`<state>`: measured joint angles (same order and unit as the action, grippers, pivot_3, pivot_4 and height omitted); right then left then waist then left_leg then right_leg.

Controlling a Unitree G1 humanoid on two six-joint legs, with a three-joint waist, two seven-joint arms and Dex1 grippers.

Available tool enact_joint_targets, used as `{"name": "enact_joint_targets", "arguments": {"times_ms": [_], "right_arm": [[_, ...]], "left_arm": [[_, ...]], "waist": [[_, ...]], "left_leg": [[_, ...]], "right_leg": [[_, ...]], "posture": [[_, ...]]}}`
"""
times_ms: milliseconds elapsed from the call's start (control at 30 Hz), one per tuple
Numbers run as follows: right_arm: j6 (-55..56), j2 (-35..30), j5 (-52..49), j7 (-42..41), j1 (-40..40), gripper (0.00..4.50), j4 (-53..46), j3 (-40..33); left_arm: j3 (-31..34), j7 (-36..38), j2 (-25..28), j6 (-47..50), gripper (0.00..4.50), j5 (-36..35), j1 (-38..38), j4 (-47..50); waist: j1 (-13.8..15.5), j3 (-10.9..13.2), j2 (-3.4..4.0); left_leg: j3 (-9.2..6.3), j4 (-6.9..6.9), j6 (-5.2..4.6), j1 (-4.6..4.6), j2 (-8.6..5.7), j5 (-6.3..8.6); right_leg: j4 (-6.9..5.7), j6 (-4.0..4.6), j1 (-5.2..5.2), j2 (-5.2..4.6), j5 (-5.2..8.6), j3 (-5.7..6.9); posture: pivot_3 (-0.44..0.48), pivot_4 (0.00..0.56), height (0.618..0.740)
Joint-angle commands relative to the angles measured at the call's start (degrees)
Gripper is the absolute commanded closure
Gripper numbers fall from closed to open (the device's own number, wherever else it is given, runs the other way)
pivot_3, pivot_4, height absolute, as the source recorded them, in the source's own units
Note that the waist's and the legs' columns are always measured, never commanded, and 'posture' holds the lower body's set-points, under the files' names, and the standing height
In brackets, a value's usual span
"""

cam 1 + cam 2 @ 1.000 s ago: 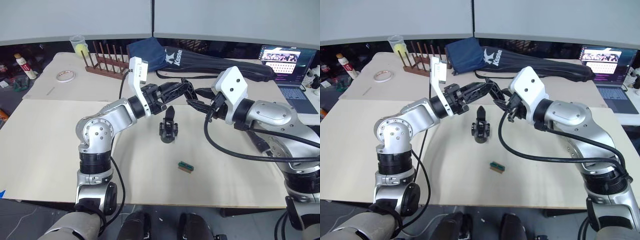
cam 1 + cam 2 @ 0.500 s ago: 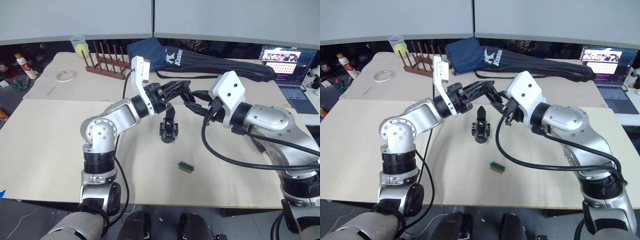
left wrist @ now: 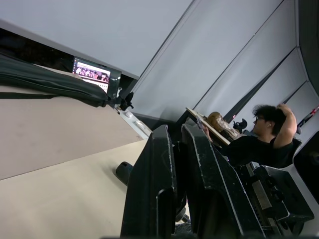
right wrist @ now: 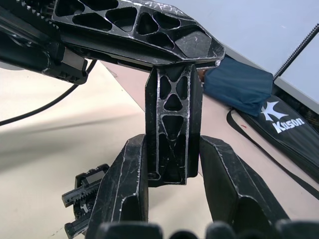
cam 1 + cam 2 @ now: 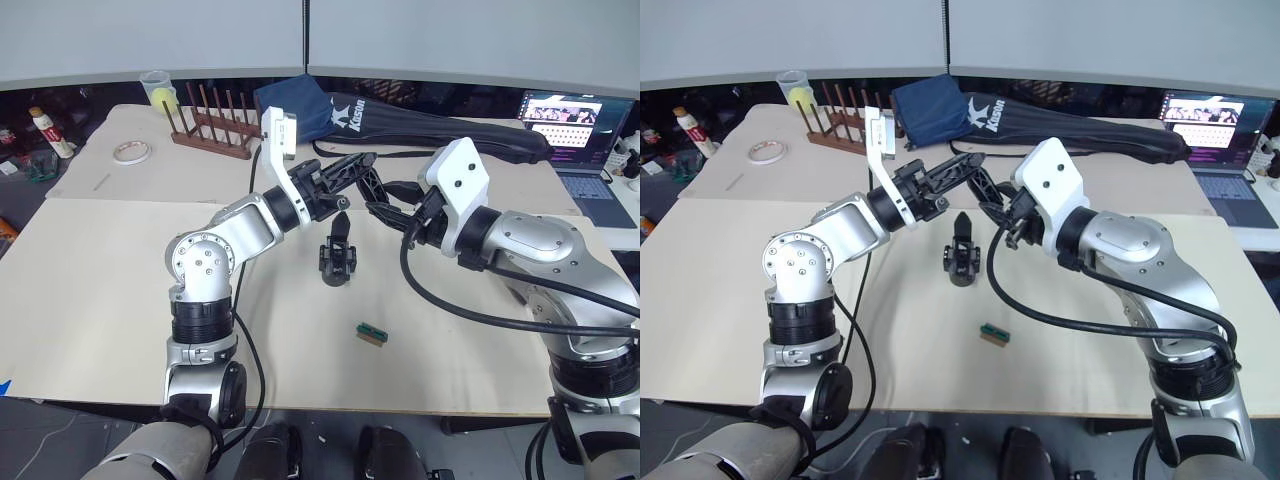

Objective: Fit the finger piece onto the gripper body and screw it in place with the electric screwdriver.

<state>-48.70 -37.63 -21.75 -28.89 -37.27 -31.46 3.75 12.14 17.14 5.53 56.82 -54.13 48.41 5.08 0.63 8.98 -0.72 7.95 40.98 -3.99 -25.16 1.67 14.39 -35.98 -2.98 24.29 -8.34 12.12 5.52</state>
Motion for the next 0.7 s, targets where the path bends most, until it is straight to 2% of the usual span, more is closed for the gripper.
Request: {"name": "enact_joint_targets", "arguments": {"times_ms": [33, 100, 167, 200, 300, 400, 500, 567, 700], "right_arm": [[2.18, -1.14, 1.66, 0.2, -1.51, 3.39, -3.39, -1.19], [3.0, -2.49, 2.22, -1.35, -0.84, 3.39, -3.62, -0.99], [2.68, -3.8, -0.1, -4.7, -1.33, 2.31, -3.26, -1.96], [1.87, -4.4, -2.7, -7.36, -2.26, 1.98, -2.55, -3.03], [-3.91, -5.28, -13.57, -15.31, -6.68, 0.98, 2.04, -7.04], [-13.9, -5.1, -26.5, -20.56, -12.59, 0.98, 9.7, -11.27], [-19.82, -5.67, -31.21, -23.59, -16.72, 0.98, 16.03, -10.68], [-22.38, -5.12, -32.73, -24.1, -18.23, 0.98, 19.01, -9.79], [-24.88, -3.38, -35.6, -25.51, -18.18, 0.98, 20.86, -8.67]], "left_arm": [[-0.46, 0.64, 0.15, -0.36, 4.5, -0.88, 1.03, 0.09], [-1.28, 2.64, 1.4, -0.26, 4.5, -0.41, 1.44, -0.44], [-3.32, 7.03, 4.13, -0.47, 4.5, 0.89, 2.56, -1.6], [-5.41, 11.24, 6.51, -1.18, 4.5, 2.23, 3.43, -2.31], [-12.1, 31.8, 16.81, -3.64, 4.5, 4.58, 6.02, -3.86], [-16.01, 45.07, 23.49, -5.48, 4.5, 7.22, 9.69, -9.43], [-18.3, 53.03, 25.91, -6.11, 4.5, 8.56, 12.39, -12.32], [-19.06, 56.08, 26.36, -6.26, 4.5, 9.08, 13.16, -12.67], [-17.96, 56.91, 25.13, -5.49, 4.5, 9.15, 14.38, -14.42]], "waist": [[0.02, 0.0, 0.0], [0.05, 0.0, 0.0], [0.0, 0.0, 0.0], [-0.07, 0.0, 0.0], [-0.56, 0.01, 0.0], [-0.97, 0.01, 0.01], [-0.83, 0.01, 0.01], [-0.74, 0.01, 0.01], [-0.66, 0.01, 0.01]], "left_leg": [[0.0, 0.0, 0.0, 0.0, 0.0, 0.0], [0.0, 0.0, 0.0, 0.0, 0.0, 0.0], [0.0, 0.0, 0.0, 0.0, -0.01, 0.0], [0.01, -0.01, 0.0, 0.0, -0.01, 0.0], [0.04, -0.04, 0.03, 0.01, -0.02, -0.02], [0.04, -0.1, 0.09, 0.01, 0.06, -0.05], [0.01, -0.13, 0.08, 0.04, 0.11, -0.05], [0.02, -0.13, 0.05, 0.03, 0.1, -0.03], [0.04, -0.12, 0.01, 0.0, 0.08, 0.0]], "right_leg": [[0.0, 0.0, 0.0, 0.0, 0.0, 0.0], [0.01, 0.0, -0.01, 0.0, 0.0, 0.0], [0.01, 0.0, 0.0, 0.0, 0.0, 0.01], [0.01, 0.0, 0.0, 0.0, 0.0, 0.0], [0.0, 0.01, 0.05, 0.06, 0.0, 0.0], [0.02, 0.08, 0.07, 0.14, -0.01, 0.02], [0.08, 0.13, 0.02, 0.14, -0.02, 0.05], [0.08, 0.13, 0.02, 0.12, -0.03, 0.03], [0.0, 0.12, 0.04, 0.09, -0.03, 0.01]], "posture": [[0.0, 0.15, 0.73], [0.0, 0.15, 0.73], [0.0, 0.15, 0.73], [0.0, 0.15, 0.73], [0.0, 0.15, 0.73], [0.0, 0.15, 0.73], [0.0, 0.15, 0.73], [0.0, 0.15, 0.73], [0.0, 0.15, 0.73]]}}
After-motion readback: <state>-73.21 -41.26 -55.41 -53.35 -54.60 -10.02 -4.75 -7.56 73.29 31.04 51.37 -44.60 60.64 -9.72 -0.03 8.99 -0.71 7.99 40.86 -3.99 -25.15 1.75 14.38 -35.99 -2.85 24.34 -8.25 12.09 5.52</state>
